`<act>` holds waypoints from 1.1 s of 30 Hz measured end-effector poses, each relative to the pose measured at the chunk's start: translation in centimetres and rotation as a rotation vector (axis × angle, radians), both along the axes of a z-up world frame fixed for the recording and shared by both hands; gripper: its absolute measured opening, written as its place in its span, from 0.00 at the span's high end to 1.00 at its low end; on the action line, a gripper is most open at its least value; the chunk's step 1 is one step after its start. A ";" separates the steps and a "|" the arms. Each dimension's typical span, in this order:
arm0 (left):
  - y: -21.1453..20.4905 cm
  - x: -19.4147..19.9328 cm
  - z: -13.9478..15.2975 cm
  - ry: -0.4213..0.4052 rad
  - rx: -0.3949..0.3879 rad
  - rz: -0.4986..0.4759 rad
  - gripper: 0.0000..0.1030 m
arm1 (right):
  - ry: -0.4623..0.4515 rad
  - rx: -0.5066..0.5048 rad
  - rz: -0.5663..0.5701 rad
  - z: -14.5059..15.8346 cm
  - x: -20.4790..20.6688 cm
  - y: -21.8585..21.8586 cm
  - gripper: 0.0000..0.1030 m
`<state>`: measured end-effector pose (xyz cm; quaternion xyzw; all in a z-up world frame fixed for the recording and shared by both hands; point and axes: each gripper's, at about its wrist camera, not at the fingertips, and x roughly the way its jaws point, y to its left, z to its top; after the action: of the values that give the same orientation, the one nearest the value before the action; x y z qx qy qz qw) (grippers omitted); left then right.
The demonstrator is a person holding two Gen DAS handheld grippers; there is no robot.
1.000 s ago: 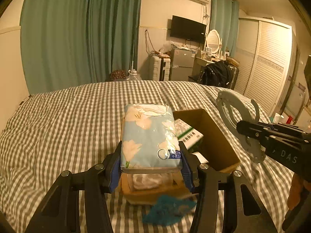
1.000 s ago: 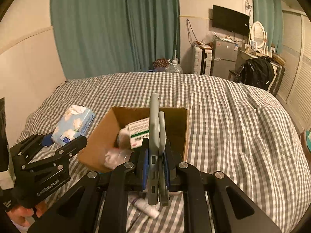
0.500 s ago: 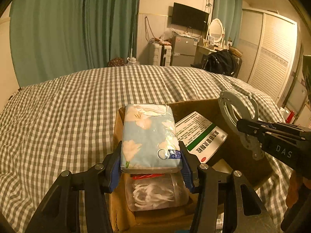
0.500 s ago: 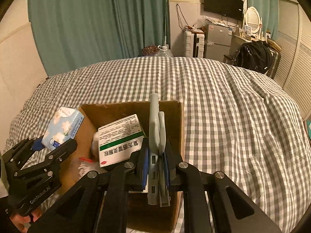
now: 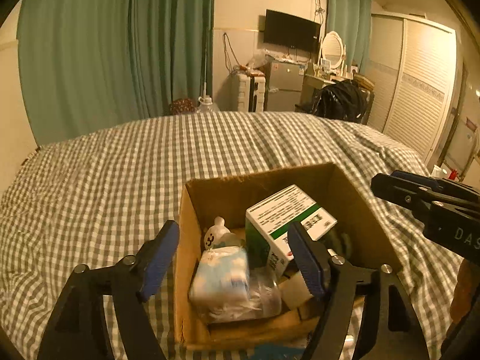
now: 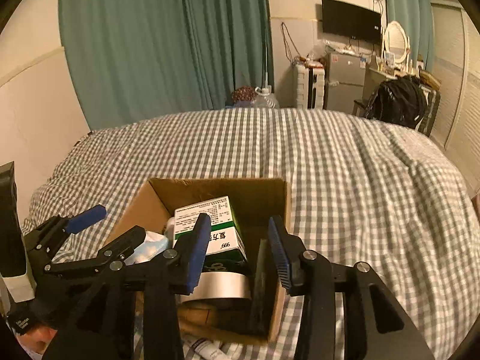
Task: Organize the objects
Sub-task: 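Drop the tissue pack into the box with the left tool while the right tool drops the scissors in, then grasp the teal blister pack with the left tool while the right tool grasps the white tube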
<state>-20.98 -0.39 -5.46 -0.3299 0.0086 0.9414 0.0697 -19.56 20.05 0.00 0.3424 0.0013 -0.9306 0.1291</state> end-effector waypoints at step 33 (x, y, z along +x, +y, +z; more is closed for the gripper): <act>-2.4 15.8 3.6 0.160 0.019 0.161 0.00 | 0.174 0.081 0.040 2.9 16.2 3.2 0.06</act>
<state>-5.19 -2.76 -1.89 -0.2527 -0.0216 0.9673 -0.0039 -3.40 23.21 2.90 0.2649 0.0569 -0.9533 0.1331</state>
